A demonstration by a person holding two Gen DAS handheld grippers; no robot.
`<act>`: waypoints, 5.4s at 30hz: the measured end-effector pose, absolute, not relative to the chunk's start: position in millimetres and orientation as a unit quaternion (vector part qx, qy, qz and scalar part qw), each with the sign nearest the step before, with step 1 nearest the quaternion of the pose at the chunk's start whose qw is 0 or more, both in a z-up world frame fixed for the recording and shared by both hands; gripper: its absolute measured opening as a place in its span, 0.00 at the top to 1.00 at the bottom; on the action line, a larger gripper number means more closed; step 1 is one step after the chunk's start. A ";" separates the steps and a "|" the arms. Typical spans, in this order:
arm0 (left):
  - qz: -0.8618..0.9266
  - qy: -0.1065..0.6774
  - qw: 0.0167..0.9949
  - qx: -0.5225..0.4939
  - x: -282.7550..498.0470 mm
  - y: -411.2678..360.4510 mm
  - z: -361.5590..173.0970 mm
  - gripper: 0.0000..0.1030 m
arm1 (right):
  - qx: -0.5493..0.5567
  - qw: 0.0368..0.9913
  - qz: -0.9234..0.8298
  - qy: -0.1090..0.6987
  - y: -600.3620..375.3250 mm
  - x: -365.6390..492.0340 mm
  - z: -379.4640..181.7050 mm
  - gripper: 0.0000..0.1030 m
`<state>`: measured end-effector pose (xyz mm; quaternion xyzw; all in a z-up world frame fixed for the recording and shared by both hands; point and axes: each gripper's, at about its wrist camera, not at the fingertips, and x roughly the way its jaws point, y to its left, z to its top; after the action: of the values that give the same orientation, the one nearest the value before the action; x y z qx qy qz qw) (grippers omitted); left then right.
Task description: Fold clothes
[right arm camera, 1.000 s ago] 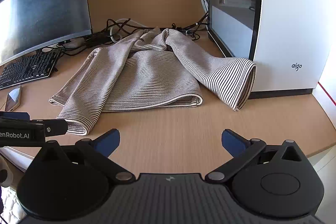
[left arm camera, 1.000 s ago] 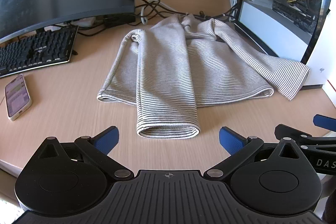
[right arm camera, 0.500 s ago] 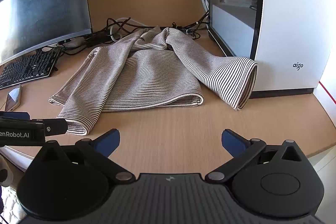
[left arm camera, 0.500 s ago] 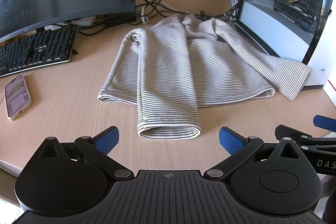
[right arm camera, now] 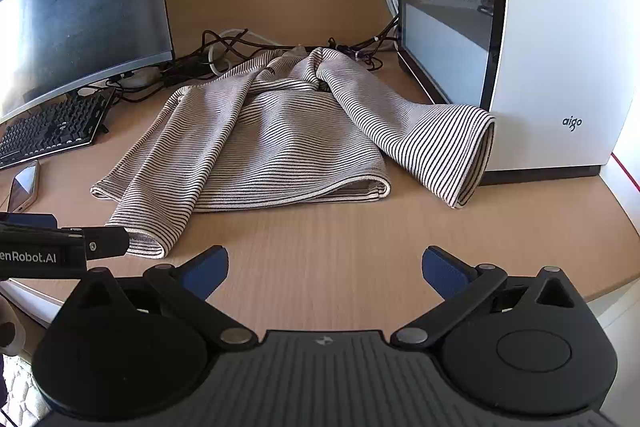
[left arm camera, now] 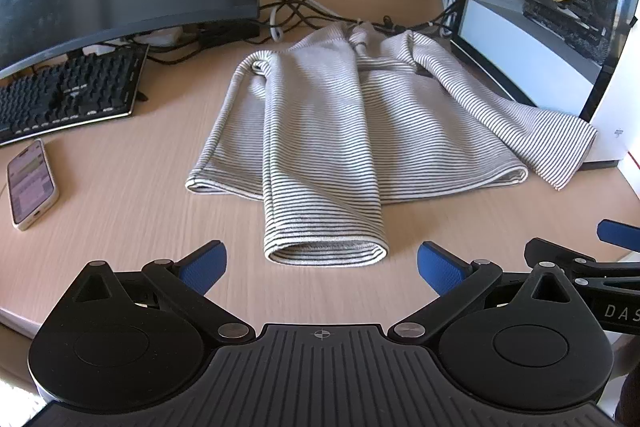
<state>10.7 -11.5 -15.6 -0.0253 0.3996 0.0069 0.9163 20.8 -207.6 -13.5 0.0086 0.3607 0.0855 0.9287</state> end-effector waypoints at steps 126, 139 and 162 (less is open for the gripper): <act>-0.054 0.405 0.897 -0.167 169.6 138.4 -9.1 0.07 | -0.172 0.892 0.138 0.394 -145.2 235.7 -34.1 0.47; -0.047 0.423 0.887 -0.177 158.5 126.3 -12.3 0.02 | -0.197 0.936 0.031 0.288 -160.6 282.4 27.5 0.84; -0.084 0.476 0.862 -0.152 156.2 86.5 -44.1 0.00 | -0.132 0.921 0.100 0.354 -149.0 300.2 -5.9 0.52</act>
<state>156.2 86.5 -44.1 -0.1521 0.4763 -0.0841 0.8620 300.2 -149.0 -5.9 -0.1323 0.3538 0.0998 0.9205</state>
